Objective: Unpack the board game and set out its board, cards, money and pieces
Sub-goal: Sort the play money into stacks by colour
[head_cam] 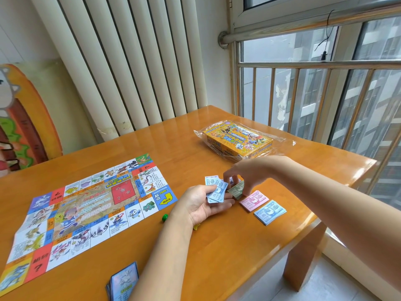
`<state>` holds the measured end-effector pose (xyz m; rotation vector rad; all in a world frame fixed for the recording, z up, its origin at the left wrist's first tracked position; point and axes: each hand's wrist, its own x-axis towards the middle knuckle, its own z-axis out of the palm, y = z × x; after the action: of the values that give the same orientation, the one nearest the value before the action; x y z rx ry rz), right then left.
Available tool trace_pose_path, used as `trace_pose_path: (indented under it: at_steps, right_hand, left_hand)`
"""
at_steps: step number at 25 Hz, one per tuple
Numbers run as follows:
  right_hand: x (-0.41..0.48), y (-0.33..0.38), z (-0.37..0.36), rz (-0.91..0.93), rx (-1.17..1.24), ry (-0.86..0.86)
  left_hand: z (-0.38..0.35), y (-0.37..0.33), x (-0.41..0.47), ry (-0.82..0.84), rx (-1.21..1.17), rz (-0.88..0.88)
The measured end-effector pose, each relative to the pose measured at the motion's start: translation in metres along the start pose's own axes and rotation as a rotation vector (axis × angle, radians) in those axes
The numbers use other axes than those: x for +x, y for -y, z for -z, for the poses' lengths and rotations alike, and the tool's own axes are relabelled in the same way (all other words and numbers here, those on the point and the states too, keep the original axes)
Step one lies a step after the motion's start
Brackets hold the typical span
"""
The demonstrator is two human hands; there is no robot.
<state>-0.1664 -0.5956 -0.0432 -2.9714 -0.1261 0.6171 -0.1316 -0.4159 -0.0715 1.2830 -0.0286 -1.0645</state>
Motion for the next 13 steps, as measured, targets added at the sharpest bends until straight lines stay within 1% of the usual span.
trace_pose_path:
  at_steps: [2, 4, 7, 8, 11, 13]
  right_hand:
    - [-0.002, -0.002, 0.000, 0.011, 0.031, -0.017]
    - [-0.011, -0.004, 0.005, 0.013, 0.152, -0.109]
    - [-0.029, 0.000, 0.010, -0.002, 0.476, -0.386]
    - [-0.035, 0.004, 0.009, -0.007, 0.591, -0.444]
    - [-0.042, 0.020, -0.008, -0.029, 0.847, -0.530]
    - [-0.045, 0.030, -0.022, -0.049, 1.029, -0.587]
  left_hand:
    - [0.002, -0.001, -0.002, 0.001, -0.009, -0.007]
    - [0.003, -0.003, -0.005, 0.013, -0.029, -0.034]
    - [0.003, -0.005, -0.008, 0.022, -0.054, -0.153]
    - [0.001, -0.005, -0.009, 0.022, -0.058, -0.204]
    - [-0.008, -0.002, -0.011, 0.036, -0.021, -0.341]
    - [-0.014, 0.002, -0.012, 0.044, 0.041, -0.380]
